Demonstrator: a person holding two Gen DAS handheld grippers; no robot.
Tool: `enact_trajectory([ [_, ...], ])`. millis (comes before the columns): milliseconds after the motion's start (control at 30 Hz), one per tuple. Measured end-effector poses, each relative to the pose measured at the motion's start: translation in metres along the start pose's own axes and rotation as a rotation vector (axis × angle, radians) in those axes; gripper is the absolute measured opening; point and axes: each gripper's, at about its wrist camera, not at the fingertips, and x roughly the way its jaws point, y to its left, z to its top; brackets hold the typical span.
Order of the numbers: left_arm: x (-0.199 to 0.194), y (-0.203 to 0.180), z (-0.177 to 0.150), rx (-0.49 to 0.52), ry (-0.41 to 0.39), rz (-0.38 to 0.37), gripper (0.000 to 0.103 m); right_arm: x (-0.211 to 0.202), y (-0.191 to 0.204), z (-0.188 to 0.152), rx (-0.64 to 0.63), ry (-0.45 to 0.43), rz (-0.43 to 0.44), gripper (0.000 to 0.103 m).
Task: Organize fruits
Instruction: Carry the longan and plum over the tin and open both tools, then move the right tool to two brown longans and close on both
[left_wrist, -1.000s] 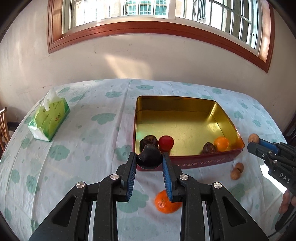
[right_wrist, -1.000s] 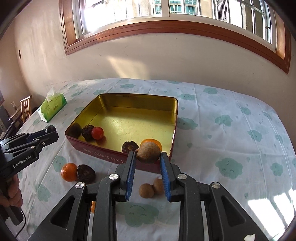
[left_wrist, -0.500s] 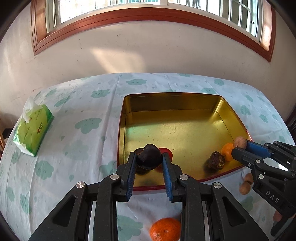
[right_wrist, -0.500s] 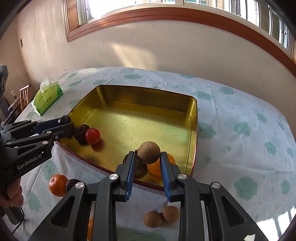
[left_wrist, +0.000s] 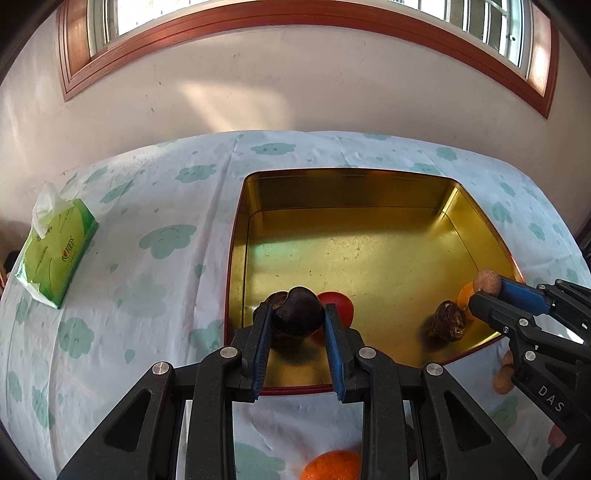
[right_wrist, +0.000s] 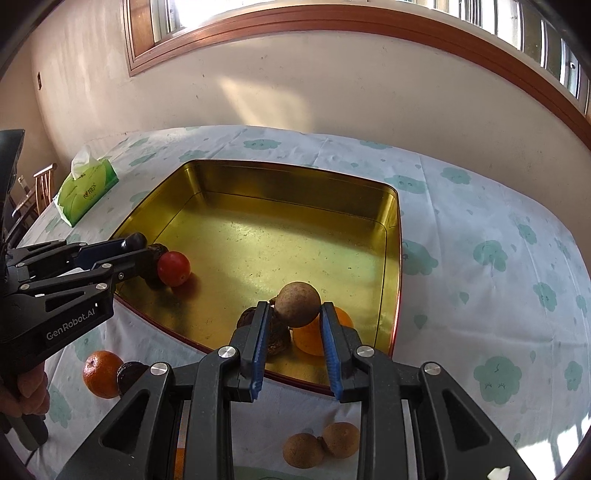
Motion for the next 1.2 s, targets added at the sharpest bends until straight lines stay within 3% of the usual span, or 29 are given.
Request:
enact_trajectory([
  [67, 0.001, 0.000, 0.000, 0.001, 0.003, 0.008, 0.029, 0.000, 0.000, 0.000, 0.003, 0.001, 0.001, 0.026],
  [233, 0.001, -0.001, -0.001, -0.002, 0.011, 0.011, 0.029, -0.002, 0.000, -0.001, 0.006, -0.003, -0.010, 0.041],
  [400, -0.011, -0.001, -0.004, -0.005, -0.012, 0.016, 0.039, -0.014, 0.001, -0.002, 0.017, -0.016, -0.008, 0.044],
  [600, -0.041, -0.004, -0.015, -0.005, -0.046, 0.017, 0.040, -0.045, 0.005, -0.014, 0.037, -0.053, -0.009, 0.047],
  [933, -0.092, -0.002, -0.065, -0.025, -0.057, 0.051, 0.040, -0.090, 0.005, -0.067, 0.080, -0.067, -0.023, 0.049],
  [1200, -0.103, -0.014, -0.113, -0.006, -0.013, 0.041, 0.047, -0.095, -0.001, -0.121, 0.133, -0.004, -0.023, 0.049],
])
